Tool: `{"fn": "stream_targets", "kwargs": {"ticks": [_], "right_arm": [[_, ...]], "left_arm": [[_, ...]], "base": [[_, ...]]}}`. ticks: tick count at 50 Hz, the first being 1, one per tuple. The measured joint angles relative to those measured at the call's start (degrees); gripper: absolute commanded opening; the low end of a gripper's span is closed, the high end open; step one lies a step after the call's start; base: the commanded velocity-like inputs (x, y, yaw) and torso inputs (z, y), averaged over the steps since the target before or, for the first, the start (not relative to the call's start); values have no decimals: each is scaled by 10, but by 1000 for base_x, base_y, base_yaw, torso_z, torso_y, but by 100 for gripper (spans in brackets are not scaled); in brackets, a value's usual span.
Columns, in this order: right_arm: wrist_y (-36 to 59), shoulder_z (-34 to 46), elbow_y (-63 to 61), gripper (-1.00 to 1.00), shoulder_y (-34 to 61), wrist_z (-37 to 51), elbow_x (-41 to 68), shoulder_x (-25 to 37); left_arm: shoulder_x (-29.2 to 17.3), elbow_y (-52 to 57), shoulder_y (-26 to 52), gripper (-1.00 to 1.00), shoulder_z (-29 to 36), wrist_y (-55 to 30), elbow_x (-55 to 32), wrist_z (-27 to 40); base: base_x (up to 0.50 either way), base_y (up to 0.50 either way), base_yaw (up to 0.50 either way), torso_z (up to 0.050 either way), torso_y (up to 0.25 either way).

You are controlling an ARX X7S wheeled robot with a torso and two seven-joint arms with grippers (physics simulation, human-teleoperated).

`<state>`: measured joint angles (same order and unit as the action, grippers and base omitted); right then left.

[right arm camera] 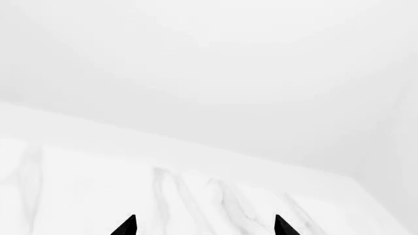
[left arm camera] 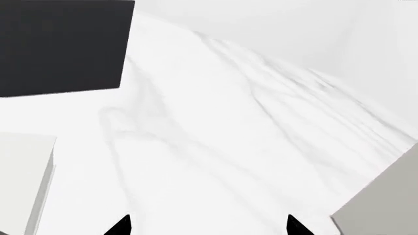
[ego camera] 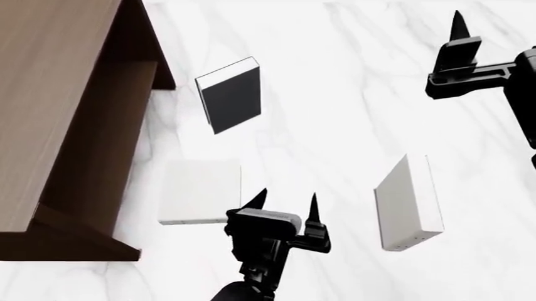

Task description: Pick up the book on the right and place it under the cabinet shelf.

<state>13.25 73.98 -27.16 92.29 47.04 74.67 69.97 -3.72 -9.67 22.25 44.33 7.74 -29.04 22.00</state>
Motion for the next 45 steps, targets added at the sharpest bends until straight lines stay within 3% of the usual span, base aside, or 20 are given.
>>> {"fn": "stream_targets", "kwargs": {"ticks": [45], "right_arm": [[5,-6,6,100,-10,-5,-3,-10]], "left_arm": [[26,-105,19,100,19,123,40,56]], "base": [[1,0,-1,0,-15]]}}
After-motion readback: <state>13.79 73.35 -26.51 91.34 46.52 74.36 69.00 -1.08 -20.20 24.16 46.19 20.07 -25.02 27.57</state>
